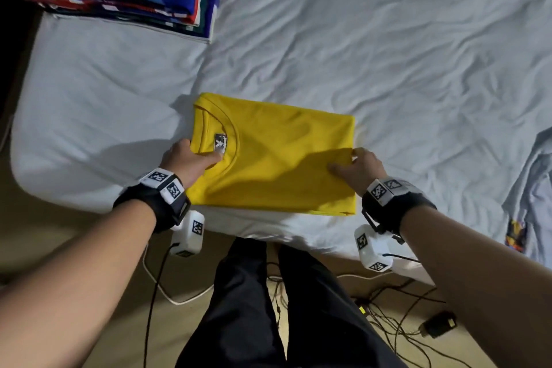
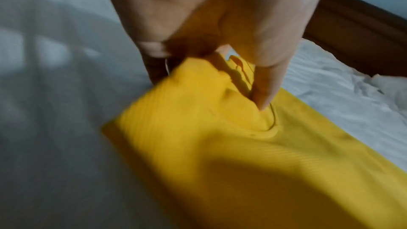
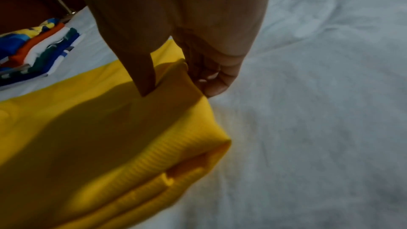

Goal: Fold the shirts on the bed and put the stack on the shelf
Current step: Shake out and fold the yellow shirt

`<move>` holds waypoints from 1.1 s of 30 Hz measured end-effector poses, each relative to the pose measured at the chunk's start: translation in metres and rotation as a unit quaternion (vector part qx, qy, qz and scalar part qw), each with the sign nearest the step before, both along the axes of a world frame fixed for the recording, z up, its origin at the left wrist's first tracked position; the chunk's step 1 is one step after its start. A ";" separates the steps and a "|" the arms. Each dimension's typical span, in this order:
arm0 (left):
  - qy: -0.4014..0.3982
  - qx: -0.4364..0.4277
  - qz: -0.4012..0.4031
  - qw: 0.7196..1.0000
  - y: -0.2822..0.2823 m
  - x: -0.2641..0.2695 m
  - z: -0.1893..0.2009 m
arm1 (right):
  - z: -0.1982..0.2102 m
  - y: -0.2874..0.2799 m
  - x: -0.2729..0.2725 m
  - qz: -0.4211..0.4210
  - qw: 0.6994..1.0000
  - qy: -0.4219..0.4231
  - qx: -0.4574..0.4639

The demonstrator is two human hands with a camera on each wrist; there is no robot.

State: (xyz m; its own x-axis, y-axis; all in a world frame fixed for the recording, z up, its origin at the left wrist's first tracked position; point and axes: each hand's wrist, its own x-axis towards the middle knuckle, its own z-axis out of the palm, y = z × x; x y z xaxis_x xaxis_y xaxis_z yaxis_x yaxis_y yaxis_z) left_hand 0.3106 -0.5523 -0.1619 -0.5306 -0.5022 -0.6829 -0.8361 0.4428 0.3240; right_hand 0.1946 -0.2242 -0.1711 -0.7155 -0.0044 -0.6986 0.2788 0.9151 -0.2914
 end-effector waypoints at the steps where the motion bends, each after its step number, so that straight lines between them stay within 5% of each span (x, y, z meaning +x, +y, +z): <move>1: 0.005 0.010 0.005 1.000 0.002 -0.001 -0.001 | -0.002 -0.001 0.000 -0.017 1.000 -0.007 -0.008; 5: 0.066 0.041 0.013 0.997 0.015 -0.004 0.002 | 0.003 -0.007 0.001 -0.036 0.997 -0.038 -0.063; 14: 0.203 0.022 -0.001 0.979 -0.028 -0.035 0.054 | 0.063 -0.061 -0.036 0.049 0.991 0.068 -0.106; 25: 0.302 0.000 0.006 0.953 -0.244 -0.111 0.147 | 0.139 -0.286 -0.113 0.040 0.965 0.174 -0.193; 33: 0.320 0.030 -0.038 0.946 -0.373 -0.191 0.145 | 0.139 -0.421 -0.171 0.002 0.963 0.192 -0.189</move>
